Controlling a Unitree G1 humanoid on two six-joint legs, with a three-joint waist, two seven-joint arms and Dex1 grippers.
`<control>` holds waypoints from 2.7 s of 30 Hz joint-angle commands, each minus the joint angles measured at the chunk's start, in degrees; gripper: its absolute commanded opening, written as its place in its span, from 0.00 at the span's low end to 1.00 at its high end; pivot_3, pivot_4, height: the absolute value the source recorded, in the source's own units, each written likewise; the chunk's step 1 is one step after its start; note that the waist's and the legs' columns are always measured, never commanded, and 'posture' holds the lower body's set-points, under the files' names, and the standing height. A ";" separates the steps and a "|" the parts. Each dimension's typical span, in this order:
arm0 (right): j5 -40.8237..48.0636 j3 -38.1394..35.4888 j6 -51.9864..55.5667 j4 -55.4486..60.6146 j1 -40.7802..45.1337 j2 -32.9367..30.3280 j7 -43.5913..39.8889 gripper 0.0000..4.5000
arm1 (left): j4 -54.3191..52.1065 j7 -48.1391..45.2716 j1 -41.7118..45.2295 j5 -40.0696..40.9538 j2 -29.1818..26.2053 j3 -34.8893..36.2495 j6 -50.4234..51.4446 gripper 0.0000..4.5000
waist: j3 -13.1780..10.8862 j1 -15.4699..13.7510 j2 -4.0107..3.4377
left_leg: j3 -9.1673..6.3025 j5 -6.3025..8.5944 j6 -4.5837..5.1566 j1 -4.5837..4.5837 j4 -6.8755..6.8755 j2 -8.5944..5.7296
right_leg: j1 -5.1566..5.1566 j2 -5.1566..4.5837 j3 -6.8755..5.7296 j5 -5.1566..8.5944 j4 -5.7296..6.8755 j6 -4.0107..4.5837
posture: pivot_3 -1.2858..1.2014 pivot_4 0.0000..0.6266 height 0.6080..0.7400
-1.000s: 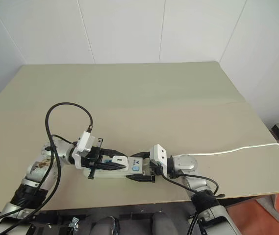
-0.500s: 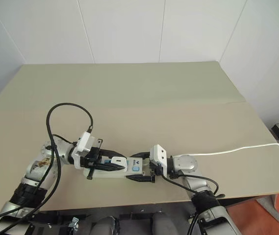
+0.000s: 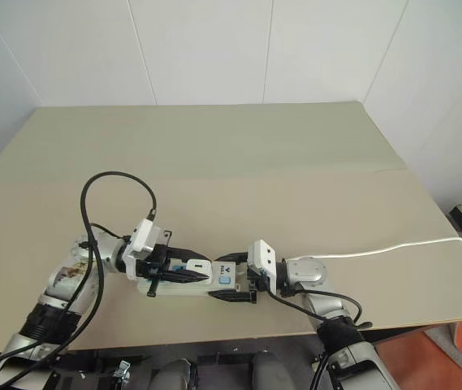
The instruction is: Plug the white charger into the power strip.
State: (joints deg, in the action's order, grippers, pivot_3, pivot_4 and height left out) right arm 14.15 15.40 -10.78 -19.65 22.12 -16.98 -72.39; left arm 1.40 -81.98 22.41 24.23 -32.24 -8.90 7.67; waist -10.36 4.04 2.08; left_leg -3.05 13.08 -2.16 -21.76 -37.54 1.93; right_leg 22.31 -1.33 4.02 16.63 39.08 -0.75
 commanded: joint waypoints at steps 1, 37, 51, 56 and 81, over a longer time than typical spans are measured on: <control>-1.02 1.22 0.78 0.98 -0.22 0.07 0.01 0.77 | -0.12 0.28 0.42 -0.22 0.00 0.07 -0.45 0.23 | 0.00 0.00 0.00 | 0.00 0.00 0.00 0.00 0.01 0.00 | 0.00 0.00 0.00 0.00 -0.01 0.00 | 0.52 0.24 1.00; -0.91 1.50 0.99 0.60 0.25 0.09 -0.50 0.77 | 0.21 2.16 -5.40 -2.20 -3.47 -0.93 -2.05 0.23 | 0.01 0.16 0.00 | 0.10 0.00 0.00 0.40 0.57 0.04 | -0.09 0.04 0.13 0.02 -0.14 0.01 | 0.52 0.24 1.00; -0.77 1.51 1.14 0.39 0.52 0.26 -0.50 0.77 | 0.06 2.73 -5.29 -1.58 -3.21 -1.03 -2.48 0.23 | 0.01 0.25 0.00 | 0.09 0.00 0.00 0.42 0.67 0.10 | -0.08 0.09 0.12 0.04 -0.18 0.06 | 0.52 0.24 1.00; -0.80 1.51 1.03 0.23 0.61 0.28 -0.56 0.77 | -0.13 2.71 -5.38 -1.70 -3.49 -1.20 -2.13 0.23 | 0.01 0.25 0.00 | 0.09 0.00 0.00 0.42 0.67 0.10 | -0.08 0.10 0.13 0.05 -0.18 0.06 | 0.52 0.24 1.00; -0.80 1.61 0.90 -0.35 0.82 0.84 -0.52 0.77 | -1.33 2.16 -3.71 -0.61 -4.17 -0.39 0.96 0.99 | -0.01 0.01 -0.03 | 0.07 0.00 0.00 0.39 0.68 0.08 | -0.06 0.09 0.10 0.07 -0.19 0.04 | 0.52 0.24 1.00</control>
State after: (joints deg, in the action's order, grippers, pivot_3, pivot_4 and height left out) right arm 13.91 16.06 -10.51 -19.71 22.63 -16.72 -72.58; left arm 0.77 -79.50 17.97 23.27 -36.01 -10.04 8.63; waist -10.37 4.05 2.05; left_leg -2.98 13.08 -2.16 -21.38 -36.86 2.01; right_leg 22.25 -1.25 4.12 16.70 38.89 -0.71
